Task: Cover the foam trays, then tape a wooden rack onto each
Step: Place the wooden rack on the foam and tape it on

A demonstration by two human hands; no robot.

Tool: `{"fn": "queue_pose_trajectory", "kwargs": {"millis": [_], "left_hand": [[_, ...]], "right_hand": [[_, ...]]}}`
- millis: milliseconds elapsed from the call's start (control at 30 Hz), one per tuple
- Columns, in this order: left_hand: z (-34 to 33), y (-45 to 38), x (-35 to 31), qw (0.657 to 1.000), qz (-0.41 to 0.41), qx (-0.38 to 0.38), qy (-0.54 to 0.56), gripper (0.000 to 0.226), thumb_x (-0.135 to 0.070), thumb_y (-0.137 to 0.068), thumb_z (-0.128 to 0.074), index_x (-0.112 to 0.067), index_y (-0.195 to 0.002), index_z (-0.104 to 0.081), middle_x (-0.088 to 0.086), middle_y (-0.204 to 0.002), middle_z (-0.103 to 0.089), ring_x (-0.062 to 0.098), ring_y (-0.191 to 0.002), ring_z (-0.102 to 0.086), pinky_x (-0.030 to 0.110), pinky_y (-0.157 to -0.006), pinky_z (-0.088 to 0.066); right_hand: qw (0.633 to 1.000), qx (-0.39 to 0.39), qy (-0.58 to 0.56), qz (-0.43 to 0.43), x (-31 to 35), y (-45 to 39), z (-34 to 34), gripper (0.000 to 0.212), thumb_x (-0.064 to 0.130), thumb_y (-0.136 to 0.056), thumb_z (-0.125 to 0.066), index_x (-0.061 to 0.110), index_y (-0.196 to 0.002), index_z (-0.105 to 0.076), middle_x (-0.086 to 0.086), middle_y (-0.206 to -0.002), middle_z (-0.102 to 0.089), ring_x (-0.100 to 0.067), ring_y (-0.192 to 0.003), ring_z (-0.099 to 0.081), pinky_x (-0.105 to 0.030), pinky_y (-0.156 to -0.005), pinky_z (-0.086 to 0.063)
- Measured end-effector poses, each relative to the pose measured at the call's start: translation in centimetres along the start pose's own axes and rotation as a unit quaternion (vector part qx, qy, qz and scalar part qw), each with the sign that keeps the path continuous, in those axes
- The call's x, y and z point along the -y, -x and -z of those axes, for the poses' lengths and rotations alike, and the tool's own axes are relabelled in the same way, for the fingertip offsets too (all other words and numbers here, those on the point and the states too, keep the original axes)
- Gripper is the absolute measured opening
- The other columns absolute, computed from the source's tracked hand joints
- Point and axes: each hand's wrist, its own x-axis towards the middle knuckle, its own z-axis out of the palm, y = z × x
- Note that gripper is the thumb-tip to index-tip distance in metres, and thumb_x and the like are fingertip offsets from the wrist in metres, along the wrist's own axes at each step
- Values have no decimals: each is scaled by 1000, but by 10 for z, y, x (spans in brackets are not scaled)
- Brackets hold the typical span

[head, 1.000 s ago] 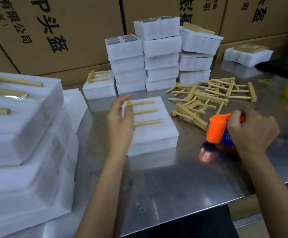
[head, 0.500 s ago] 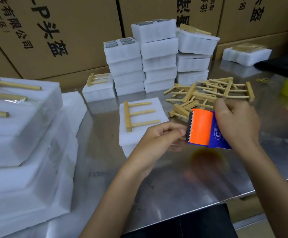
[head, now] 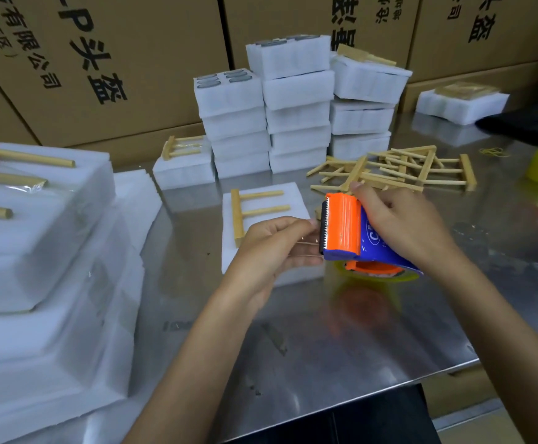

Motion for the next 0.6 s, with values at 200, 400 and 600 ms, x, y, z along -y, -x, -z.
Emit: {"fn": "queue_pose_trajectory", "kwargs": {"millis": [200,400,600], "left_hand": [[-3,-5,-2,999,-22,-33,-6,13,-12,-93,-69,-5,-83,-74,10,-81,-76,17,-69,-73,24,-60,-58],[8,-8,-15,996,-51,-77,12,10,-7,-91,-69,-1,-85,-74,11,-75,-74,17,-63,-71,24,-57,-57],[41,-11,-48,981,-124,-137,61,10,-5,-91,-67,1,-85,-71,7,-68,-70,16,-62,-69,24,-61,-58]], "right_hand": [[999,-30,2,18,-9,-3,-3,67,62,-99,-30,18,-48,-38,6,-43,-51,-14,-49,-50,-32,-55,-29],[995,13,67,79,7,-27,3,65,57,-102,-22,16,-59,-48,-3,-59,-54,-15,-60,-51,-32,-56,-28],[983,91,135,86,23,-76,9,67,63,-96,-15,17,-107,-62,-2,-85,-52,-20,-77,-46,-37,-68,-30]]}}
